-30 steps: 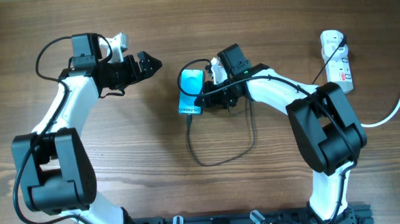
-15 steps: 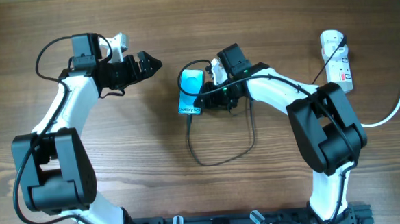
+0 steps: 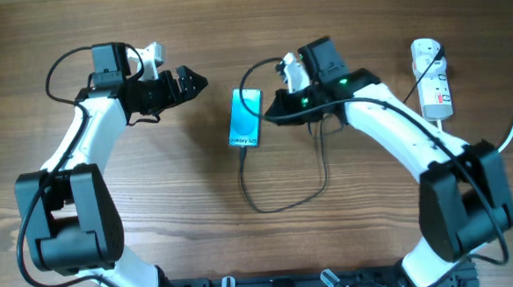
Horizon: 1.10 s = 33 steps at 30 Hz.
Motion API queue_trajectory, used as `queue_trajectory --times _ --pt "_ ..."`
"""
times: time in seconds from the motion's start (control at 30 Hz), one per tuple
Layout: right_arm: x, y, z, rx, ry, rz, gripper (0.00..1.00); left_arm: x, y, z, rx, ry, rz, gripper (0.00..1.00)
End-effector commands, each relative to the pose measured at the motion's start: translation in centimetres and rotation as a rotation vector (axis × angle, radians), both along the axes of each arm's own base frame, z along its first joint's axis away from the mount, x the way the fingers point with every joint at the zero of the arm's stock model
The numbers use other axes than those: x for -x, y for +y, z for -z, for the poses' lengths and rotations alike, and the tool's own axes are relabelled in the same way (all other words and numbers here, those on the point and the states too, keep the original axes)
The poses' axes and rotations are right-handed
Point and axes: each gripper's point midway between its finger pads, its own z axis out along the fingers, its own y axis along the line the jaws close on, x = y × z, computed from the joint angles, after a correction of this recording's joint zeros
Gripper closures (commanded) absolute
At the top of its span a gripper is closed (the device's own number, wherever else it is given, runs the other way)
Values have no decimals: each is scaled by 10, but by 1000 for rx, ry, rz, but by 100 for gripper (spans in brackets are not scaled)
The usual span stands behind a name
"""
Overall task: Plug charger to phone and switch on socket
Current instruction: 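Move the right gripper to the white power strip's switch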
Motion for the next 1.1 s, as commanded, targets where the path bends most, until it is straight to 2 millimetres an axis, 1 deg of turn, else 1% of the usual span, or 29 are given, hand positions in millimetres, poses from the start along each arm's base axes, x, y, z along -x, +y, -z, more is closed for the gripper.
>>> queue_trajectory --times 0.0,0.07,0.1,0.13,0.17,0.2,0.23,0.27,0.3,0.37,0.43,0.53,0.63,0.7,0.77,0.83,0.93,0.97,1.0,1.07 --pt "-22 -18 -52 -16 -74 71 87 0 3 -5 -4 -18 0 0" --pt "-30 -33 -63 9 -85 89 76 0 3 -5 -4 -18 0 0" --pt "-35 -45 -68 37 -83 122 67 0 3 -5 -4 -18 0 0" --pt "-41 -57 -73 67 -89 153 49 0 3 -5 -4 -18 0 0" --pt "-45 -64 -76 83 -95 174 33 0 3 -5 -4 -18 0 0" --pt "-52 -73 -82 95 -113 197 24 0 3 -5 -4 -18 0 0" --pt "-54 -77 -84 96 -117 207 19 0 3 -5 -4 -18 0 0" --pt "-58 -85 -86 97 -119 229 10 0 3 -5 -4 -18 0 0" --pt "-58 -94 -83 107 -102 249 0 0 3 -5 -4 -18 0 0" --pt "-52 -105 -78 104 -5 333 0 0 3 -5 -4 -18 0 0" --pt "-55 -105 -78 71 58 428 0 0 3 -5 -5 -18 -1 0" --pt "-55 -103 -79 70 49 421 0 -2 7 -2 -33 -16 -17 0" --pt "-58 -108 -77 99 34 437 0 -2 7 -2 -33 -16 -17 0" --pt "-66 -121 -74 164 -8 483 0 -2 7 -2 -33 -16 -17 0" --pt "-80 -138 -74 238 -78 546 0 -2 7 -2 -33 -16 -17 0" --pt "-97 -164 -78 311 -160 635 0 -2 7 -2 -33 -16 -17 0" --pt "-119 -203 -89 343 -243 742 0 -2 7 -2 -33 -16 -17 0" --pt "-124 -214 -93 344 -270 753 0 -2 7 -2 -33 -16 -17 0" --pt "-130 -230 -97 355 -300 777 0 -2 7 -2 -33 -16 -17 0" --pt "-130 -274 -97 416 -298 879 0 -2 7 -2 -33 -16 -17 0"
